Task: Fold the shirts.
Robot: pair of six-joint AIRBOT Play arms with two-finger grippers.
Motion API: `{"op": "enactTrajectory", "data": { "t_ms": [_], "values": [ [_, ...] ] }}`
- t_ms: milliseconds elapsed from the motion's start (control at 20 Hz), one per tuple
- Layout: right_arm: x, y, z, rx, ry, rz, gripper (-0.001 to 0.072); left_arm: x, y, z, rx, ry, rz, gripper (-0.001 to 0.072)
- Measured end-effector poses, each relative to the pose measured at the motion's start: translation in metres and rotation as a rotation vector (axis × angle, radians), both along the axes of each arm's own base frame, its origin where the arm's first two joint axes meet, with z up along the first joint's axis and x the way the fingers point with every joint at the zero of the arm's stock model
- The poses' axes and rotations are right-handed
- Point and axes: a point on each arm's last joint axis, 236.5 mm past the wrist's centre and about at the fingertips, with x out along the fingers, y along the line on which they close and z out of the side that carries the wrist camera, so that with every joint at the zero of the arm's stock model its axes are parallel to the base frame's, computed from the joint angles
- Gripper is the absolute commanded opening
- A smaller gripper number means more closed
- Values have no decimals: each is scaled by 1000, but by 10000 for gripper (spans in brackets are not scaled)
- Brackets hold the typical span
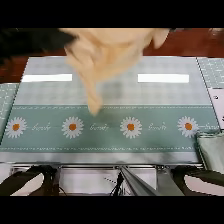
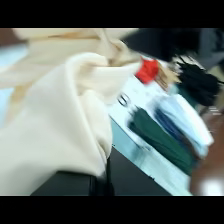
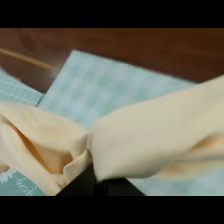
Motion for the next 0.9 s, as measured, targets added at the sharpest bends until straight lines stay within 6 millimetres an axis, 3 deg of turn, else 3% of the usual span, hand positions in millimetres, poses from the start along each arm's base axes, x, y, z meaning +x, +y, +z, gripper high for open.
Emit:
{"op": "enactTrajectory", "data": {
  "t_ms": [100, 200, 300, 400, 500, 650, 800, 900],
  "values": [
    [-42, -20, 53, -62, -145, -44, 22, -19, 14, 56, 108, -135, 67, 25],
    [-89, -38, 88, -113, -246, -87, 22, -43, 29, 88, 198, -208, 140, 26],
    [-129, -54, 106, -154, -307, -123, 22, -70, 38, 109, 234, -253, 184, 26],
    [-166, -64, 115, -179, -341, -142, 22, -93, 43, 112, 261, -257, 206, 26],
    [-193, -73, 112, -206, -342, -162, 22, -113, 43, 101, 287, -218, 188, 26],
    [-215, -81, 93, -238, -287, -167, 22, -132, 40, 69, 317, -111, 133, 26],
    [-215, -84, 58, -276, -176, -157, 22, -139, 34, 23, 340, 33, 68, 26],
    [-202, -85, 18, -307, -60, -149, 22, -138, 25, -17, 353, 148, 8, 26]
  ]
}}
